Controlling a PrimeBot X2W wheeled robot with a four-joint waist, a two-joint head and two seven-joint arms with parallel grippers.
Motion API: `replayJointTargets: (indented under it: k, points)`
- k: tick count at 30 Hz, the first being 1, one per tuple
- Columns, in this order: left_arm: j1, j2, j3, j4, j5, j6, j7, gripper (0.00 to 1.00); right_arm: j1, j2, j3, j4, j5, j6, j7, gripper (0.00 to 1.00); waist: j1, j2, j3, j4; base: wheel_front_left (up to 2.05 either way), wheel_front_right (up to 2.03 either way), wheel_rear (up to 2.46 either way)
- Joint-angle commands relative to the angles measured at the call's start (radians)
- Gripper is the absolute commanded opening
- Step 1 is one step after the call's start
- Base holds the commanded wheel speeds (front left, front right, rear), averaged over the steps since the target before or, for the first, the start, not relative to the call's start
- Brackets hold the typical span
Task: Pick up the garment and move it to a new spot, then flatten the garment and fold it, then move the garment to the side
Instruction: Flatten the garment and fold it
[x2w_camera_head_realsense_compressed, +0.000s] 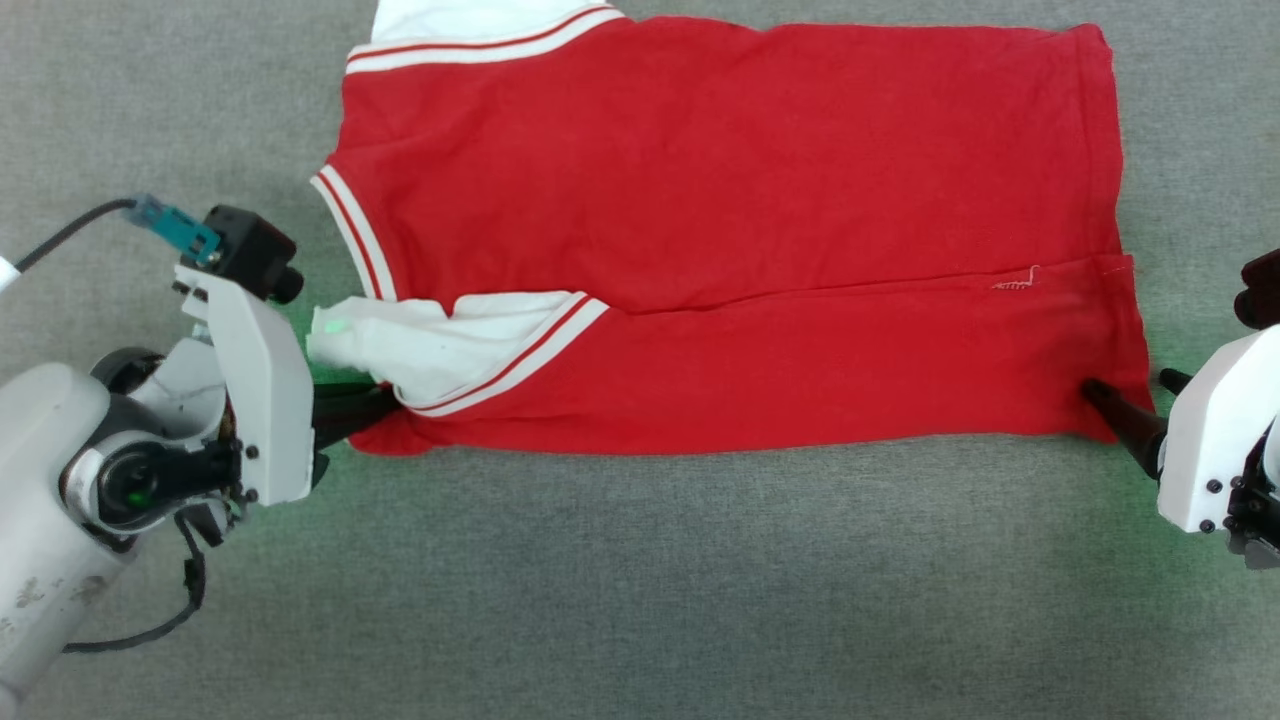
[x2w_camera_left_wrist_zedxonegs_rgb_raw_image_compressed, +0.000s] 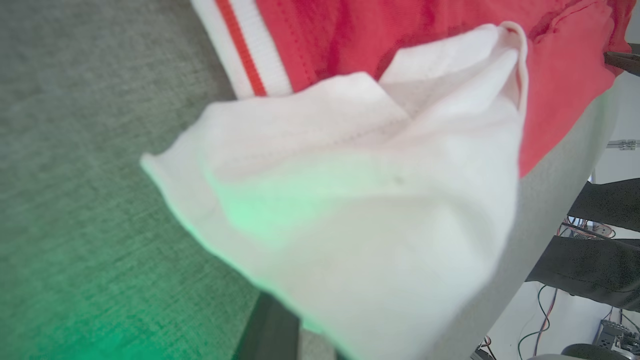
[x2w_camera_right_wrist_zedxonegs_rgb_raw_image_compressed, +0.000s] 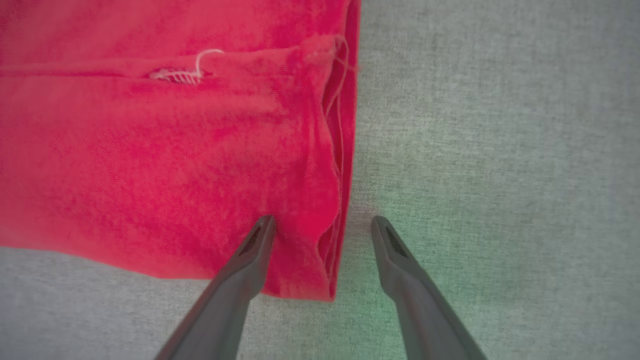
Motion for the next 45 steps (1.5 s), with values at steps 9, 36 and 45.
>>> replayJointTargets:
  k: [9,36,45]
  points:
    - [0.066,-0.050,-0.040,-0.008,-0.001,-0.004,-0.037,0.00,0.022,0.010,-0.033,-0.002,-0.001,-0.001,0.012,0.00,0.0000,-0.0001,-0.019,0.017,0.00,0.00,0.00]
    - [0.332,0.110,0.006,-0.333,-0.016,0.077,-0.306,1.00,0.279,-0.024,-0.103,-0.191,0.054,-0.001,-0.065,1.00,0.0000,-0.0001,-0.091,0.048,0.00,0.00,0.00]
    - [0.455,0.085,0.100,-0.324,-0.015,0.122,-0.607,1.00,0.264,-0.015,-0.080,-0.204,-0.011,-0.001,-0.330,1.00,0.0000,-0.0001,-0.134,0.083,0.00,0.00,0.00]
